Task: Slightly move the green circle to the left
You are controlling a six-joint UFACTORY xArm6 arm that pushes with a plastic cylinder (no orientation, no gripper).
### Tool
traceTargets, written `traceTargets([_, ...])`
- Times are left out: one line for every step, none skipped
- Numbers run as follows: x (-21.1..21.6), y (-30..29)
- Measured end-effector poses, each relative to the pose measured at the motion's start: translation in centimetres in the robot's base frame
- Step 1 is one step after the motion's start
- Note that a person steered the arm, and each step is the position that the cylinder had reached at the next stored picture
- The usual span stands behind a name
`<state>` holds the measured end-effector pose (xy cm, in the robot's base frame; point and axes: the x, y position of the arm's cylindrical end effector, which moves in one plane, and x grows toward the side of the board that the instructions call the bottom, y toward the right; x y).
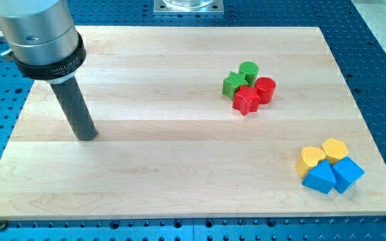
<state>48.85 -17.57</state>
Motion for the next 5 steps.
traceTargets([0.0, 0.3])
traceTargets([-3.6, 5.3])
traceTargets([-11.3, 14.5])
traceTargets([-18.3, 20.2])
traceTargets([-23.1, 31.4])
